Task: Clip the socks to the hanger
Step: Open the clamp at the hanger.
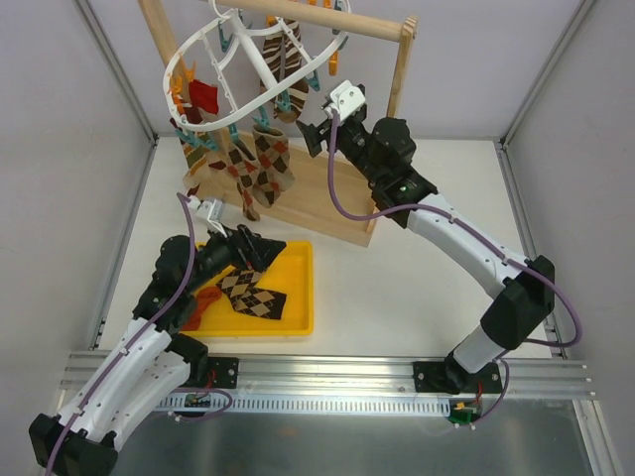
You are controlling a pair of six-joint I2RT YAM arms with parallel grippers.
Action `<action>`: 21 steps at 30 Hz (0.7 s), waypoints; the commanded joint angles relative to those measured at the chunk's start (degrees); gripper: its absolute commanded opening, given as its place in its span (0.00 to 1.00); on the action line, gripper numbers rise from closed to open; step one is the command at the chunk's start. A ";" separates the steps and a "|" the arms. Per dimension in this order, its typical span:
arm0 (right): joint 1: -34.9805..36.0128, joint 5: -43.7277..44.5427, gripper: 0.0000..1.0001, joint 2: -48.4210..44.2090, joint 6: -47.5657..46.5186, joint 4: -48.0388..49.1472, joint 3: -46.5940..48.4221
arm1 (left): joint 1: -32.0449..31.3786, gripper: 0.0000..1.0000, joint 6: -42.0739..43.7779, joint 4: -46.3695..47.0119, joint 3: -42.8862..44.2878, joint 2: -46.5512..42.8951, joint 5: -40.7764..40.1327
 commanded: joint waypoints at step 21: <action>-1.83 -0.11 0.77 7.74 -5.10 7.90 13.28 | -0.33 0.99 4.13 1.34 -1.32 -2.97 -1.58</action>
